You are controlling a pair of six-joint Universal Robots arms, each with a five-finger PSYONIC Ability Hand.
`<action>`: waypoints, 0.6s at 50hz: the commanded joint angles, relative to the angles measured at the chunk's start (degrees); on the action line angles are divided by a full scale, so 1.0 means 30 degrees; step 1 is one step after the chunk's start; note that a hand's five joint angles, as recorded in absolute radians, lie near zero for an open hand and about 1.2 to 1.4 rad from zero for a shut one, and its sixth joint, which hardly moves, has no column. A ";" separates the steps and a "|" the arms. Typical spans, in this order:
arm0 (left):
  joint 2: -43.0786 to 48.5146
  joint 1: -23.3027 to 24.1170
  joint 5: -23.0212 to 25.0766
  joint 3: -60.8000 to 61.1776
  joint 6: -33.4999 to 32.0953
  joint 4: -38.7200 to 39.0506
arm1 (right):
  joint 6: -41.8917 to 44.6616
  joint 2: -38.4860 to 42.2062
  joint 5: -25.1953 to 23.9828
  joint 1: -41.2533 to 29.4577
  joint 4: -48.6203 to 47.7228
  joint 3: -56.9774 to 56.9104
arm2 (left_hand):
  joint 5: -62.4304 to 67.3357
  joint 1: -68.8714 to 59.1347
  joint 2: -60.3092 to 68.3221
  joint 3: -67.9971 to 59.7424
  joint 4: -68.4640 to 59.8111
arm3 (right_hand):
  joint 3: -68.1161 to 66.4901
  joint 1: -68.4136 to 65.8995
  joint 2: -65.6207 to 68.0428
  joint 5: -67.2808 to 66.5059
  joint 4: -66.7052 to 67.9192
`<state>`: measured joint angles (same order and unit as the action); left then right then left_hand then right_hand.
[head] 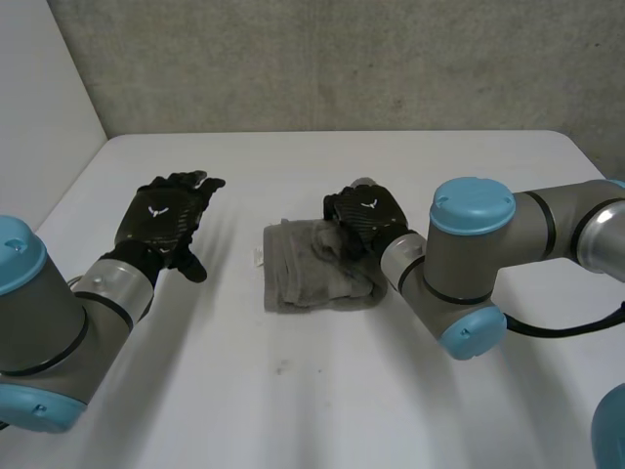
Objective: Fold the towel.
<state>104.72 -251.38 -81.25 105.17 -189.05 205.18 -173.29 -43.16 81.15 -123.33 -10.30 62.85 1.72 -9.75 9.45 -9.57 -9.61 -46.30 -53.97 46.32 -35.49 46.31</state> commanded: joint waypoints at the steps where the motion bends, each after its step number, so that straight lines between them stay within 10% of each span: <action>1: -0.0016 0.0004 0.0013 0.0129 0.0000 0.0014 | -0.0010 0.0178 -0.0184 -0.0342 -0.0025 -0.0558 | -0.0572 -0.0083 0.0182 -0.0144 -0.0129 | -1.1235 -0.8678 1.1226 -1.1503 1.1230; 25: -0.0016 -0.0435 0.0013 0.0276 -0.0029 0.0072 | 0.2129 0.0646 -0.6307 -0.1925 0.0473 -0.0119 | -0.0572 -0.0083 0.0182 -0.0144 -0.0129 | -1.1235 -0.8678 1.1226 -1.1503 1.1230; 28: -0.0045 -0.0464 0.0013 0.0217 0.0000 0.0161 | 0.2654 0.0705 -0.5579 -0.1955 0.0502 -0.0207 | -0.0572 -0.0083 0.0182 -0.0144 -0.0129 | 0.6306 0.8864 -0.6316 0.6039 -0.6311; 30: -0.0016 -0.0464 -0.0016 0.0071 0.0000 0.0335 | 0.2773 0.0646 -0.5018 -0.1955 0.0532 -0.0178 | -0.0572 -0.0083 0.0182 -0.0144 -0.0129 | 0.9267 1.1824 -0.9276 0.8999 -0.9271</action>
<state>104.63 -252.64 -81.21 106.12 -189.14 205.32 -167.61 -41.27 62.51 -129.21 -8.96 62.56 1.72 -9.75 9.45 -9.57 -9.61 -56.08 -63.10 56.18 -46.66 56.14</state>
